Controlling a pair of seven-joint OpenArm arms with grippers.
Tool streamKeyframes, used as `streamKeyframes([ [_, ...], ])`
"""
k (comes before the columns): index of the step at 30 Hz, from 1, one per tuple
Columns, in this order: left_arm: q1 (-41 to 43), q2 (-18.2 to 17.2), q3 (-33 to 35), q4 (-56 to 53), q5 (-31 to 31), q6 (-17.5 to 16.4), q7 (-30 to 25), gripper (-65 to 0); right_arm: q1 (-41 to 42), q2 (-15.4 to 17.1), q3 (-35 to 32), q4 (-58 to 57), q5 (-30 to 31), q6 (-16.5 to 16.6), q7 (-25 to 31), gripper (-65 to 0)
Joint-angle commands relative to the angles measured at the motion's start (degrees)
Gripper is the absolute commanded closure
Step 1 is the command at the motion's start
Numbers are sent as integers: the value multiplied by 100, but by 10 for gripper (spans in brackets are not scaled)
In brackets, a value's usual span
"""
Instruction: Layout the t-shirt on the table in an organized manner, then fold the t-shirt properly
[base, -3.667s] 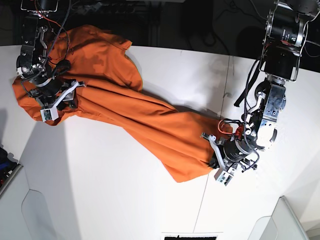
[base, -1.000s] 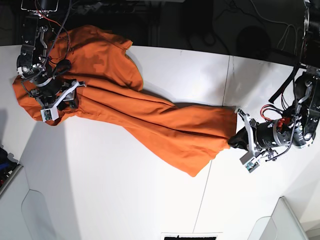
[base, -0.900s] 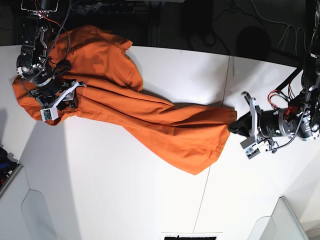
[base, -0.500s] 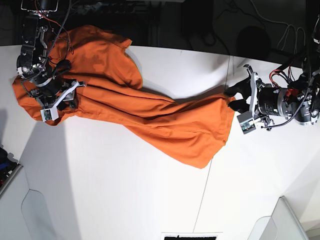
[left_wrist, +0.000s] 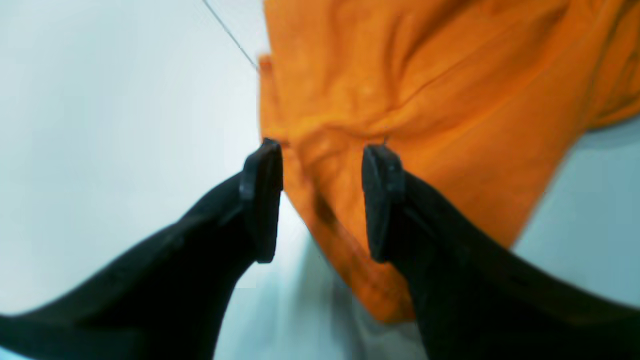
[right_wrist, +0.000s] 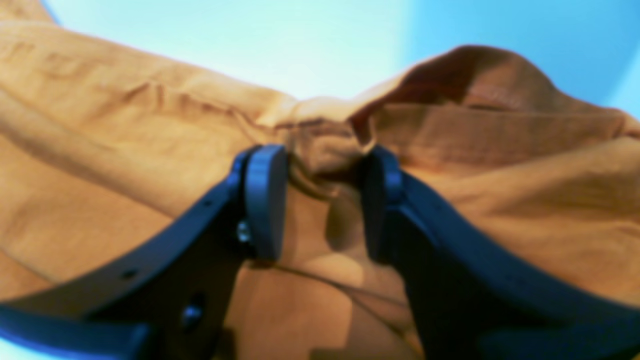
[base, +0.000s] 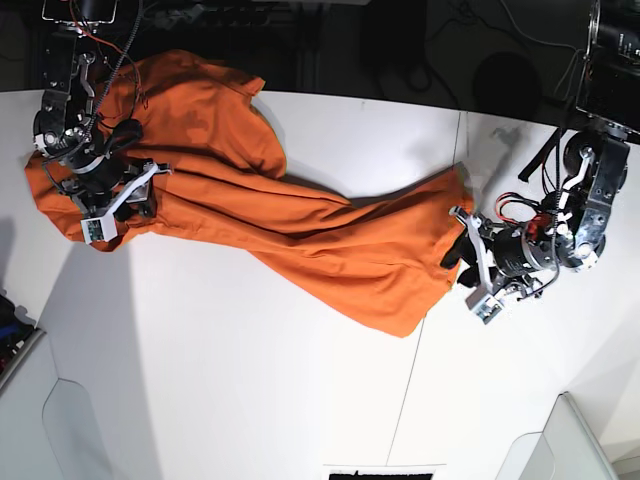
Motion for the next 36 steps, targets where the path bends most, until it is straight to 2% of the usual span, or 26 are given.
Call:
streamKeyframes([
  [1, -229, -9, -59, -127, -81, -7, -168, -284, 61, 63, 26, 70, 26, -39, 46, -255],
  [5, -345, 260, -59, -540, -87, -4, -319, -284, 59, 63, 26, 70, 26, -39, 46, -255],
  [12, -343, 291, -59, -535, -149, -11, -330, -284, 61, 61, 26, 70, 28, -37, 46, -255],
  [14, -343, 293, -59, -529, -400, -162, -332, -283, 61, 61, 26, 70, 28, -39, 48, -255],
  [15, -343, 293, -59, -527, -494, -243, -334, -264, 61, 61, 26, 70, 28, -39, 48, -255],
  [19, -343, 409, -59, -527, -498, -262, -332, -88, 61, 63, 26, 70, 26, -39, 48, -255],
  [21, -343, 492, -59, -527, -387, -260, -334, -67, 61, 61, 26, 70, 28, -39, 48, -255],
  [26, -483, 485, -59, -527, -72, -205, -315, -71, 61, 66, 26, 70, 24, -37, 46, -255],
  [27, -546, 442, -59, -527, -74, -192, -284, -93, 61, 66, 26, 70, 22, -37, 46, -255],
  [31, -688, 334, -59, -527, -90, -188, -286, -267, 61, 63, 26, 70, 24, -39, 46, -255],
  [32, -678, 339, -59, -531, -87, -192, -262, -285, 61, 63, 26, 70, 24, -37, 46, -255],
  [36, -549, 337, -59, -535, -17, -190, -247, -286, 61, 63, 26, 70, 26, -39, 50, -255],
])
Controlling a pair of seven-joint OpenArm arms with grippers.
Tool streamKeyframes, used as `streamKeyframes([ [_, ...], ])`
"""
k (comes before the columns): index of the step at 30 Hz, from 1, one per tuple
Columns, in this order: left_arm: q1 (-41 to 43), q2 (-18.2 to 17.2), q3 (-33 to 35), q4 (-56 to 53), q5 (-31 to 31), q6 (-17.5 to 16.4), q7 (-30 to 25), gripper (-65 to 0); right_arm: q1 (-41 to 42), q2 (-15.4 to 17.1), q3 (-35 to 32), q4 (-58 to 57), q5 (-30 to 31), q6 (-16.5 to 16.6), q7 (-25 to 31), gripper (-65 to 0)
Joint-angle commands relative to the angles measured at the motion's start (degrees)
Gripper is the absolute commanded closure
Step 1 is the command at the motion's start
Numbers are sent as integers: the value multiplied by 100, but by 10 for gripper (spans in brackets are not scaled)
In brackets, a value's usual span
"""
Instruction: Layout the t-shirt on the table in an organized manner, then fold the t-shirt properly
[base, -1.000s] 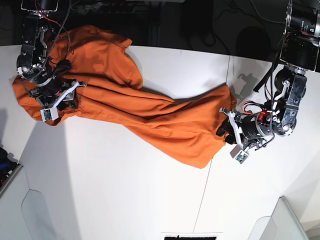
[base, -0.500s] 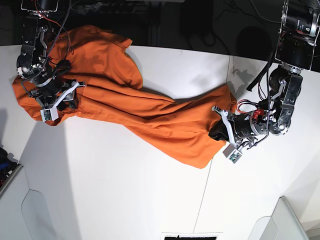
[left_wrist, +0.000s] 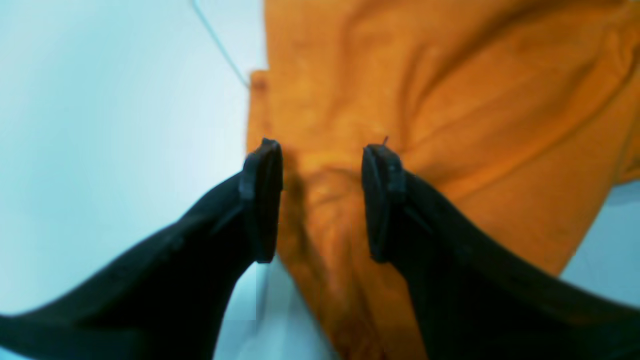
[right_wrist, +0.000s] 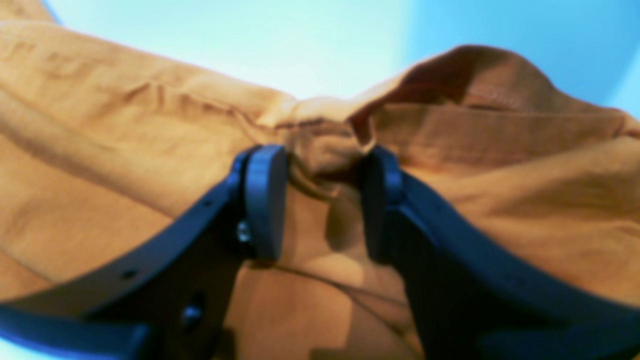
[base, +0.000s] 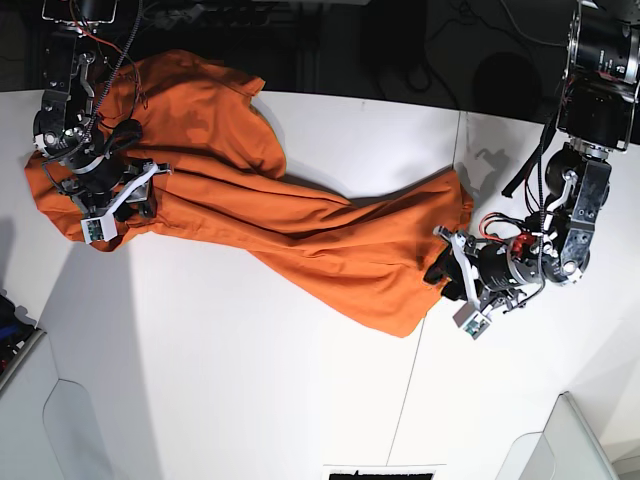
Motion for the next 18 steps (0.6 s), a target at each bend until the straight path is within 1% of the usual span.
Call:
streamKeyframes([
  [1, -116, -96, -50, 72, 7, -13, -133, -286, 63, 63, 26, 70, 37, -37, 52, -255],
  [6, 52, -96, -50, 72, 452, -9, -533, -286, 63, 63, 26, 70, 35, -39, 50, -255],
  [12, 66, -35, -50, 72, 400, -11, -553, -283, 63, 61, 26, 70, 37, -39, 50, -255],
  [13, 63, -9, -50, 72, 402, -11, -553, -272, 63, 61, 26, 70, 37, -39, 50, -255],
  [16, 70, 90, -48, 72, 400, -13, -553, -168, 63, 61, 26, 70, 37, -39, 46, -255],
  [18, 81, 162, -44, 72, 404, -17, -551, -127, 63, 61, 26, 70, 37, -39, 44, -255],
])
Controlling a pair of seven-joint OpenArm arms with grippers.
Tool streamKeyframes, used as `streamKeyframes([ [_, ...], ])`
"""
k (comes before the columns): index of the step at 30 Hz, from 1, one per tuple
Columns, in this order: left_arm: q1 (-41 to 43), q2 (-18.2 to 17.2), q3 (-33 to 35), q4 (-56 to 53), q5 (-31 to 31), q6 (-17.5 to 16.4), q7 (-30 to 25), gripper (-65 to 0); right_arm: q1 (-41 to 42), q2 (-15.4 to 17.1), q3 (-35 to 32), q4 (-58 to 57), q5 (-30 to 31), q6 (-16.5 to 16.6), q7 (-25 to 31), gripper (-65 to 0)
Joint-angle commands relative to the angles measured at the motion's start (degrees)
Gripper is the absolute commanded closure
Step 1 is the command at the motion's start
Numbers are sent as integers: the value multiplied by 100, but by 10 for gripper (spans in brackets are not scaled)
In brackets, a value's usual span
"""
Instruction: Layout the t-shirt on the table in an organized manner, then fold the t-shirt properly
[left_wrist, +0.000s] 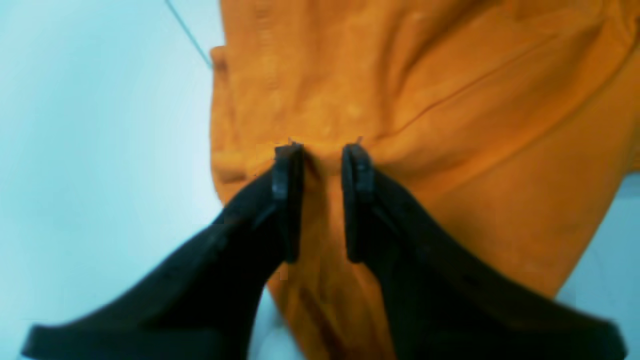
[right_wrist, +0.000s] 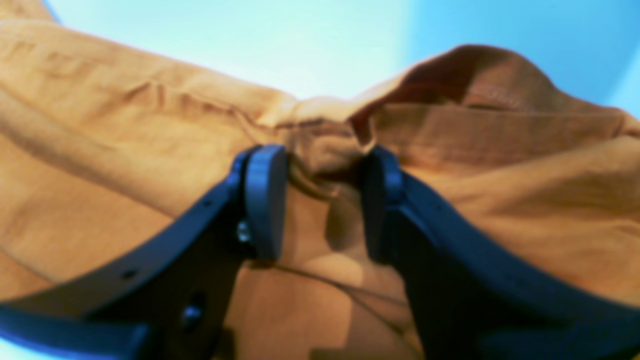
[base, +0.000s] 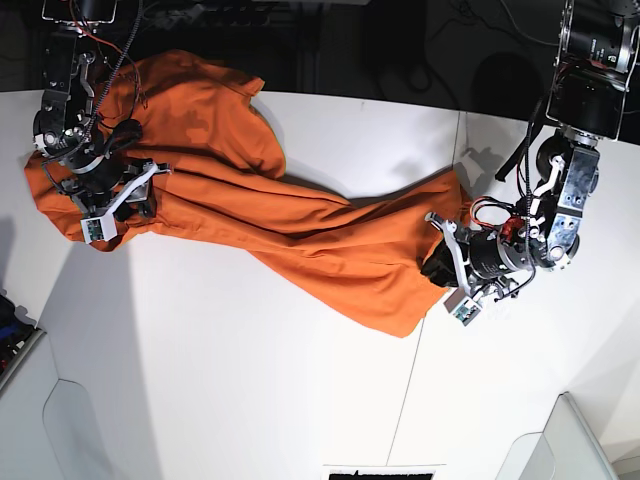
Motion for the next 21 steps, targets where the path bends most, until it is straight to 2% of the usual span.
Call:
streamKeyframes([
  [1, -127, -37, -35, 74, -44, -26, -114, -114, 63, 61, 26, 70, 42, -39, 42, -255],
  [3, -129, -7, -31, 74, 9, -37, -116, -101, 63, 61, 26, 70, 42, -37, 33, -255],
  [6, -129, -4, -31, 74, 122, -37, -118, -34, 63, 61, 26, 70, 39, -39, 20, -255],
  [10, -136, -59, -33, 74, 330, -11, -118, -40, 63, 61, 26, 70, 39, -37, 17, -255],
  [12, -146, -136, -33, 74, 328, -13, -118, -104, 63, 63, 26, 70, 39, -37, 13, -255],
  [15, -144, -232, -33, 74, 267, -11, -118, -264, 61, 63, 26, 70, 39, -37, 4, -255],
  [16, -136, -236, -33, 74, 219, -11, -96, -291, 61, 63, 26, 70, 39, -37, 4, -255],
  [19, -129, -225, -33, 74, 221, -9, -103, -298, 63, 61, 26, 70, 42, -37, 4, -255],
  [21, -131, -225, -33, 74, 219, 173, -129, -298, 61, 63, 26, 70, 42, -37, 4, -255],
])
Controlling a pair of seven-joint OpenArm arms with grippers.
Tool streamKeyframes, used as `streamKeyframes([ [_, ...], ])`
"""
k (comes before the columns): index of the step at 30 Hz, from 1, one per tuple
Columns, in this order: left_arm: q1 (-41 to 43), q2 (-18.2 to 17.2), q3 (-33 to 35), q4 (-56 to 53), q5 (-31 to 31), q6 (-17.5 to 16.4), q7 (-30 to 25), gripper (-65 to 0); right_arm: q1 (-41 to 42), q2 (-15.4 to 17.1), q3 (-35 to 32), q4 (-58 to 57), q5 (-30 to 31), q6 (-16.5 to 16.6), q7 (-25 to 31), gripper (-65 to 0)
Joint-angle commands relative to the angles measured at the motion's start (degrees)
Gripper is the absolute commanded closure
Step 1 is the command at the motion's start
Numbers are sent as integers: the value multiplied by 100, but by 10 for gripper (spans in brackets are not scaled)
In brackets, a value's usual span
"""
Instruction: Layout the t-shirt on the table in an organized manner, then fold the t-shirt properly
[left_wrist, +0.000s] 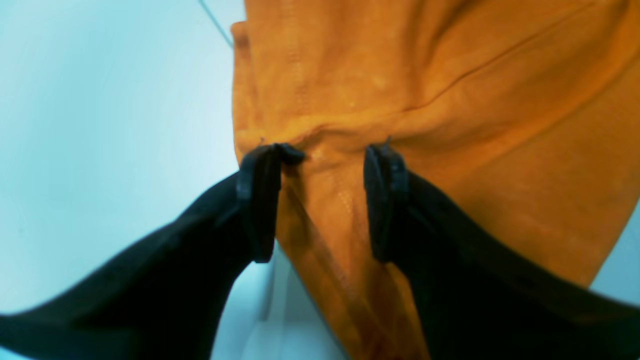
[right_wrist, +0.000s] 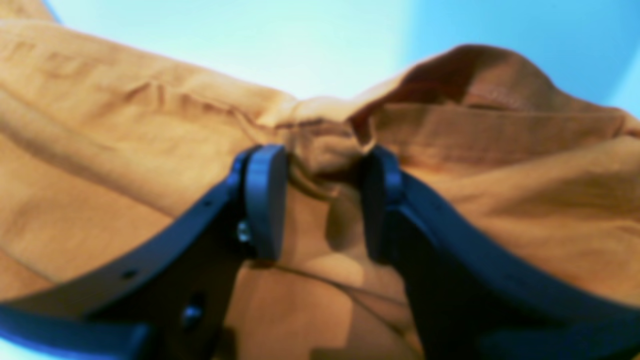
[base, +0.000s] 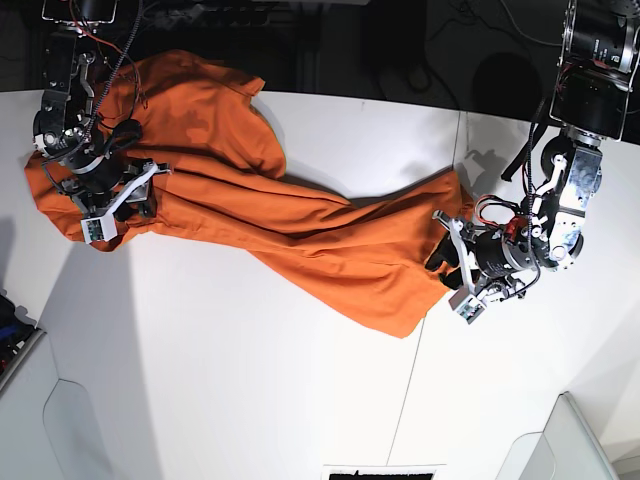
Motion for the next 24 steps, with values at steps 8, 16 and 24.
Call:
streamKeyframes([
  [8, -129, -79, -39, 74, 114, 122, -254, -298, 63, 63, 26, 70, 24, -37, 24, -255],
  [16, -127, -20, -37, 46, 90, 120, -271, -302, 63, 61, 26, 70, 26, -39, 24, -255],
  [24, -129, 205, -39, -402, 129, 66, -337, -302, 61, 61, 26, 70, 26, -37, 20, -255],
])
